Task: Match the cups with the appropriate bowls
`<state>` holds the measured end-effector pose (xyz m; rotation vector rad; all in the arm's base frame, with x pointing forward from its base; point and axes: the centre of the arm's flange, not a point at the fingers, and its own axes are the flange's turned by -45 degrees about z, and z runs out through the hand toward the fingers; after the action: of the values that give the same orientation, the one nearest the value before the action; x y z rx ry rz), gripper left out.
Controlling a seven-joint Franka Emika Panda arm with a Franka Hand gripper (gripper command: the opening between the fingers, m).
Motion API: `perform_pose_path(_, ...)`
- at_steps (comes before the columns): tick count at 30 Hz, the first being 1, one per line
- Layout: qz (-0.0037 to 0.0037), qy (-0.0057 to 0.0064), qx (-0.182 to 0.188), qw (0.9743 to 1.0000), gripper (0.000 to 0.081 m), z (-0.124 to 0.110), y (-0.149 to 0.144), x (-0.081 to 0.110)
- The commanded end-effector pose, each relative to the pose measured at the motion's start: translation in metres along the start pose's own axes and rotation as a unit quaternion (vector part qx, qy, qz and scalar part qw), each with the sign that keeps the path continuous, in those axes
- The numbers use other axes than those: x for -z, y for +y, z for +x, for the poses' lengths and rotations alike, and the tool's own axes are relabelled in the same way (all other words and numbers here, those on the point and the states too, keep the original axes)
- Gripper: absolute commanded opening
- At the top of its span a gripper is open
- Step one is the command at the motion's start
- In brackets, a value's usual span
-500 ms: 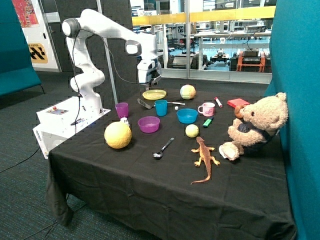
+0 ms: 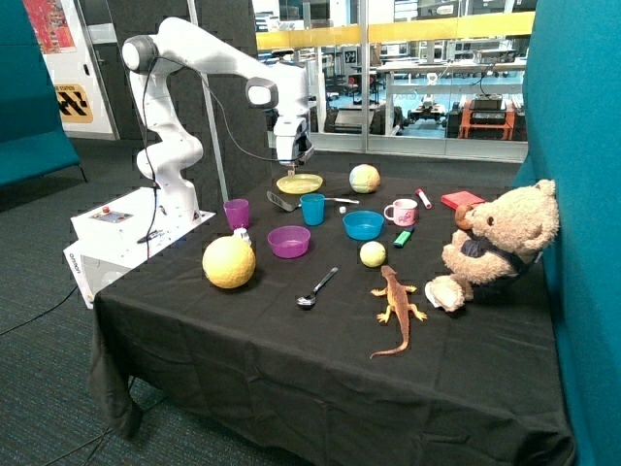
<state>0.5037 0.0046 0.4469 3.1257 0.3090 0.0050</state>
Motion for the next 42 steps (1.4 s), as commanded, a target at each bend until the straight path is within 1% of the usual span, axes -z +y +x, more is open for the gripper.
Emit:
perform_pose_path(1, 0.00053, -0.0015, 0.034, 0.9994, 0.0229, 0.003, -0.001, -0.001)
perform_pose_path(9, 0.00052, -0.0015, 0.028, 0.9996, 0.0229, 0.002, 0.003, -0.014)
perform_pose_path(12, 0.00051, -0.0015, 0.025, 0.9997, 0.0226, 0.003, 0.006, -0.022)
perform_pose_path(15, 0.00052, -0.0015, 0.027, 0.9996, 0.0225, 0.01, 0.008, -0.031)
perform_pose_path(17, 0.00052, -0.0015, 0.028, 0.9996, 0.0224, 0.012, 0.008, -0.032)
perform_pose_path(21, 0.00053, -0.0015, 0.037, 0.9993, 0.0231, 0.026, 0.006, -0.032)
perform_pose_path(26, 0.00054, -0.0015, 0.044, 0.999, 0.0242, 0.033, 0.003, -0.029)
perform_pose_path(31, 0.00056, -0.0015, 0.054, 0.9985, 0.029, 0.039, 0.0, -0.03)
perform_pose_path(34, 0.00057, -0.0015, 0.063, 0.998, 0.0358, 0.043, 0.0, -0.03)
perform_pose_path(37, 0.00057, -0.0015, 0.065, 0.9979, 0.0393, 0.044, 0.001, -0.031)
perform_pose_path(41, 0.00058, -0.0015, 0.068, 0.9977, 0.0468, 0.04, 0.006, -0.035)
perform_pose_path(42, 0.00058, -0.0015, 0.069, 0.9976, 0.0476, 0.039, 0.007, -0.036)
